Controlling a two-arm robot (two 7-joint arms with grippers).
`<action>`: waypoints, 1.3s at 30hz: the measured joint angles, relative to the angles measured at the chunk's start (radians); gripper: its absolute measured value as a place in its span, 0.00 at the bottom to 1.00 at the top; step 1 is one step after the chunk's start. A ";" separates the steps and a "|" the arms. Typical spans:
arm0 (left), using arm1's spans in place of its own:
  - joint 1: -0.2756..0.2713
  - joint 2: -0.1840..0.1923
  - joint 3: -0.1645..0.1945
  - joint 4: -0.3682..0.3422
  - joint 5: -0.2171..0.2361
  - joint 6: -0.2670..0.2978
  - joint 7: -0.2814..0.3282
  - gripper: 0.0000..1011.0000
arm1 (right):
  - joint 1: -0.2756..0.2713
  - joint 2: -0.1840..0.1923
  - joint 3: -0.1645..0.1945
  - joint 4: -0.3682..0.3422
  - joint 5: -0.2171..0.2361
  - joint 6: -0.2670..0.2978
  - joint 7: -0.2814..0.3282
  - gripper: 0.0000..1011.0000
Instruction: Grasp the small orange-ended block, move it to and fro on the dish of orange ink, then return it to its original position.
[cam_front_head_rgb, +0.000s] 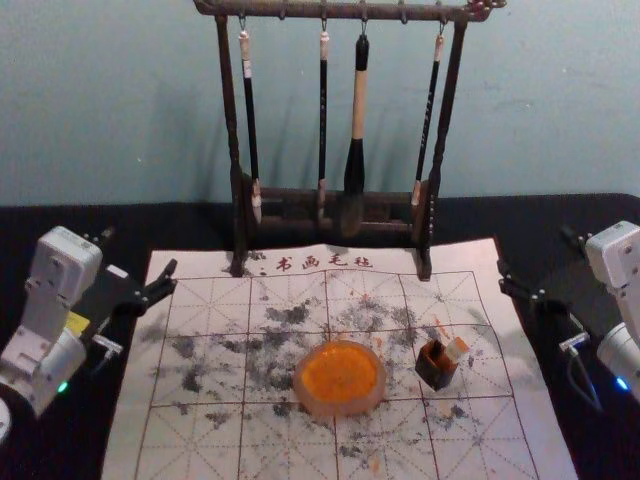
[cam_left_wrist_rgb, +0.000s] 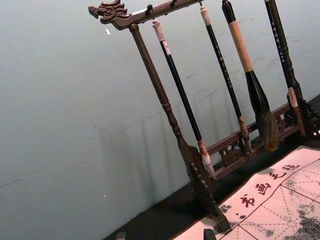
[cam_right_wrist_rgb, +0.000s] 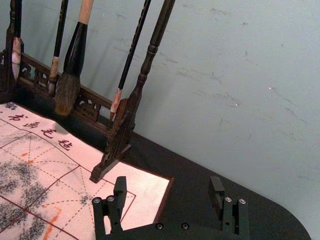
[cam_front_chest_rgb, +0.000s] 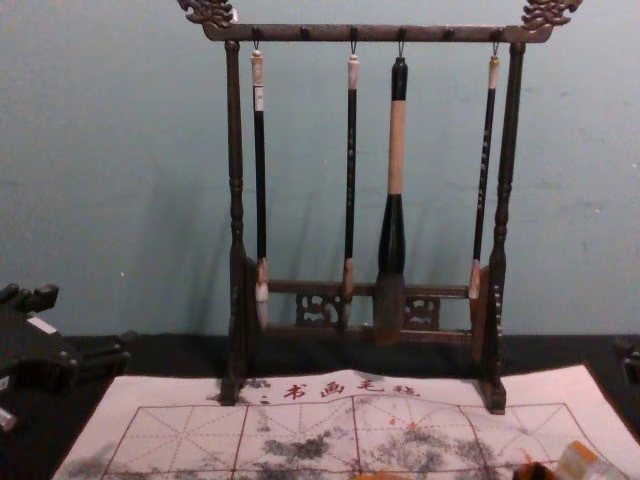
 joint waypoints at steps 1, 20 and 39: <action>0.000 0.000 0.000 0.000 0.000 0.000 0.000 0.99 | 0.000 0.000 0.000 0.000 0.000 0.000 0.000 0.99; 0.000 0.000 0.000 0.000 0.000 0.000 0.000 0.99 | 0.000 0.000 0.000 0.000 0.000 0.000 0.000 0.99; 0.000 0.000 0.000 0.000 0.000 0.000 0.000 0.99 | 0.000 0.000 0.000 0.000 0.000 0.000 0.000 0.99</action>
